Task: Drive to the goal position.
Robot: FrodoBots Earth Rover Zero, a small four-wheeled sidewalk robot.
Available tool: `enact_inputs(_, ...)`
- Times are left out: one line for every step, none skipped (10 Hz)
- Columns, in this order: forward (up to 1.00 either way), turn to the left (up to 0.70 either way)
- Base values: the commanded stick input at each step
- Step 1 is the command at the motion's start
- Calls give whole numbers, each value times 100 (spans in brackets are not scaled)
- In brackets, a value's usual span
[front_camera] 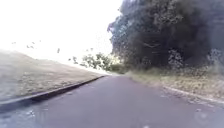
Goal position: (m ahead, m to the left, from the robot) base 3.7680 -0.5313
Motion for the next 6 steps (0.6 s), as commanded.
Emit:
enact_inputs(100,0)
enact_inputs(100,0)
enact_inputs(100,0)
enact_inputs(100,0)
enact_inputs(100,0)
enact_inputs(100,0)
